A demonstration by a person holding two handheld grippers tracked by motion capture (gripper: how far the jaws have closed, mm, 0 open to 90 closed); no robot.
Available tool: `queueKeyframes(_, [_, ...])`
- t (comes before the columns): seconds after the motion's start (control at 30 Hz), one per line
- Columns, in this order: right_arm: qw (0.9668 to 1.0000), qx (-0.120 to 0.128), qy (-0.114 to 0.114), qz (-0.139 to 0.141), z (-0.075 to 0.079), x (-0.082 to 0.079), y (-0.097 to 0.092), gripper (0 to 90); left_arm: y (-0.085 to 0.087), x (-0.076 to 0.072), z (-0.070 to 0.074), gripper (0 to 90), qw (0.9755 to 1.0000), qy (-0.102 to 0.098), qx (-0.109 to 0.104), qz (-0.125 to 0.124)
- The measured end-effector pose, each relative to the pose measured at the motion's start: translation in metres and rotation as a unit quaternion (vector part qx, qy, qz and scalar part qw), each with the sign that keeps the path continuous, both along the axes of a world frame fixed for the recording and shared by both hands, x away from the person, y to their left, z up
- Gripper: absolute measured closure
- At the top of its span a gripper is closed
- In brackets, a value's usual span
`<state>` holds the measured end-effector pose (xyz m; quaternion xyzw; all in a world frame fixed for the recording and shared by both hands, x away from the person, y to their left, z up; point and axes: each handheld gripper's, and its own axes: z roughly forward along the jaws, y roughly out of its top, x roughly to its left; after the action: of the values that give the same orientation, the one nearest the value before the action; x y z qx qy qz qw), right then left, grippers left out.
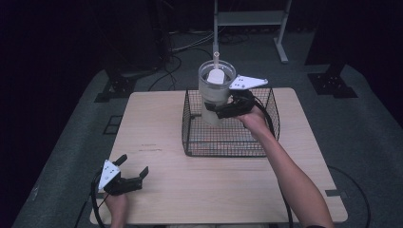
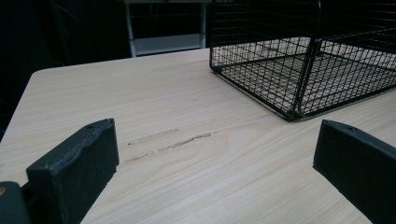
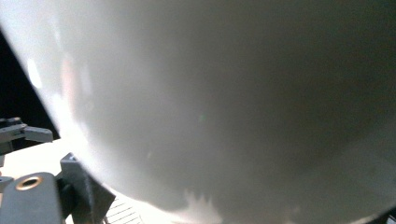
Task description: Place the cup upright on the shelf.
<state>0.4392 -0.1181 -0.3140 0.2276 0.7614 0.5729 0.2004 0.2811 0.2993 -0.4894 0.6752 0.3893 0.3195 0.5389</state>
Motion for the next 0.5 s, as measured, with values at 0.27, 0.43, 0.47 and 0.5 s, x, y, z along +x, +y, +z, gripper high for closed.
queueKeyframes(0.27, [0.9999, 0.005, 0.014, 0.004, -0.016, 0.017, 0.003, 9.4, 0.000, 0.000, 0.000, 0.0, 1.0000, 0.000, 0.000, -0.001])
queueKeyframes(0.43, [0.9998, 0.008, 0.018, 0.005, -0.026, 0.026, 0.007, 9.4, 0.001, 0.000, 0.000, 0.0, 1.0000, -0.002, 0.001, -0.001])
queueKeyframes(0.47, [0.9998, 0.006, 0.018, 0.006, -0.028, 0.028, 0.008, 9.4, 0.001, 0.000, 0.000, 0.0, 1.0000, -0.002, 0.001, -0.001])
queueKeyframes(0.5, [0.9998, 0.005, 0.021, 0.005, -0.029, 0.029, 0.009, 9.4, 0.001, 0.000, 0.000, 0.0, 1.0000, -0.002, 0.001, -0.001])
